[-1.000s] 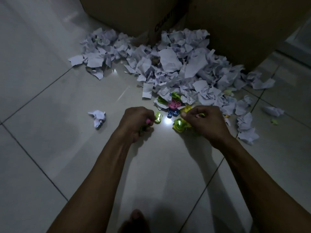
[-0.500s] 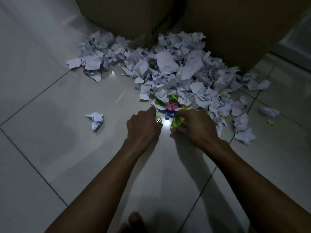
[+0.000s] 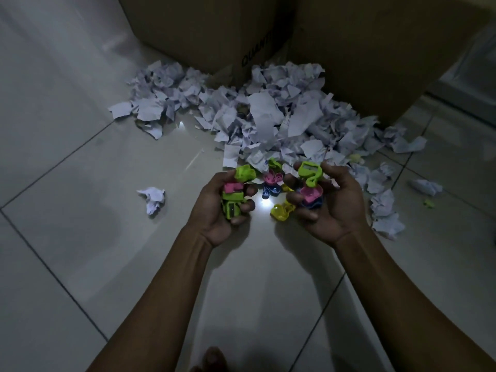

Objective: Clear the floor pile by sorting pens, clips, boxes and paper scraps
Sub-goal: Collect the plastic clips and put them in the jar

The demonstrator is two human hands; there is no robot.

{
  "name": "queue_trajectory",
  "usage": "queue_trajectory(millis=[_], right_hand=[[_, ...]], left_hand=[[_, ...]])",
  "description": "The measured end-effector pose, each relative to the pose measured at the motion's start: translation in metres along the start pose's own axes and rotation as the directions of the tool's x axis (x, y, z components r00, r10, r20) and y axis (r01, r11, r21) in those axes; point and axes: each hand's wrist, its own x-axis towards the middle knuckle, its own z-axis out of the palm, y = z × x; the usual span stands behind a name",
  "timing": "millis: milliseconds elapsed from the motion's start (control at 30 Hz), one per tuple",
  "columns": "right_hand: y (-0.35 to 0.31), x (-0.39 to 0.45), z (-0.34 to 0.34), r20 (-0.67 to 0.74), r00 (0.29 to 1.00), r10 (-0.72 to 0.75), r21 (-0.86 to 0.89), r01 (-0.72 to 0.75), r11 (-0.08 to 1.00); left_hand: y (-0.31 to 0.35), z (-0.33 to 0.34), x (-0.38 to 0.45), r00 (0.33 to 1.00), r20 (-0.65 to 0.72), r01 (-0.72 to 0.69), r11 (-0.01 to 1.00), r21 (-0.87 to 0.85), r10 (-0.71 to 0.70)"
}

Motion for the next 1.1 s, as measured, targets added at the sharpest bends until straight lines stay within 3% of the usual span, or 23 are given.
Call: queue_trajectory(millis=[300, 467, 533, 633, 700, 733, 767, 833, 967, 1033, 1100], right_hand=[[0.003, 0.017, 0.008, -0.089, 0.996, 0.015, -0.016, -0.016, 1.0], [0.003, 0.034, 0.02, -0.205, 0.979, 0.016, -0.292, -0.077, 0.953], [0.003, 0.04, 0.028, -0.292, 0.952, -0.088, -0.58, -0.103, 0.808], [0.003, 0.051, 0.033, -0.202, 0.933, -0.298, -0.929, -0.086, 0.36], [0.003, 0.062, 0.03, -0.099, 0.912, -0.399, -0.993, -0.116, -0.018], [0.002, 0.067, 0.029, -0.06, 0.888, -0.456, -0.976, -0.148, -0.159], [0.0, 0.071, 0.028, -0.034, 0.861, -0.507, -0.957, -0.175, -0.233], [-0.006, 0.074, 0.029, -0.023, 0.825, -0.565, -0.941, -0.209, -0.267], [-0.006, 0.082, 0.034, -0.025, 0.869, -0.495, -0.903, -0.232, -0.362], [-0.005, 0.083, 0.038, -0.028, 0.887, -0.46, -0.929, -0.192, -0.315], [-0.006, 0.081, 0.042, 0.006, 0.876, -0.483, -0.976, -0.099, -0.192]], left_hand=[[0.002, -0.003, 0.005, 0.95, -0.298, -0.045, 0.987, 0.154, 0.09], [0.001, -0.007, 0.007, 0.912, -0.399, 0.008, 0.971, 0.238, 0.09], [0.0, -0.007, 0.007, 0.904, -0.419, 0.012, 0.972, 0.234, 0.09], [-0.001, -0.009, 0.008, 0.901, -0.425, -0.002, 0.979, 0.201, 0.089], [-0.002, -0.011, 0.008, 0.898, -0.43, -0.006, 0.978, 0.208, 0.097], [-0.001, -0.011, 0.008, 0.897, -0.43, -0.012, 0.977, 0.211, 0.104], [-0.001, -0.012, 0.008, 0.896, -0.429, -0.021, 0.977, 0.212, 0.113], [0.001, -0.012, 0.007, 0.894, -0.431, -0.03, 0.976, 0.218, 0.124], [0.0, -0.018, 0.007, 0.891, -0.44, -0.028, 0.981, 0.194, 0.113], [-0.001, -0.019, 0.007, 0.895, -0.435, -0.028, 0.986, 0.167, 0.099], [-0.001, -0.019, 0.006, 0.889, -0.447, -0.024, 0.983, 0.18, 0.103]])
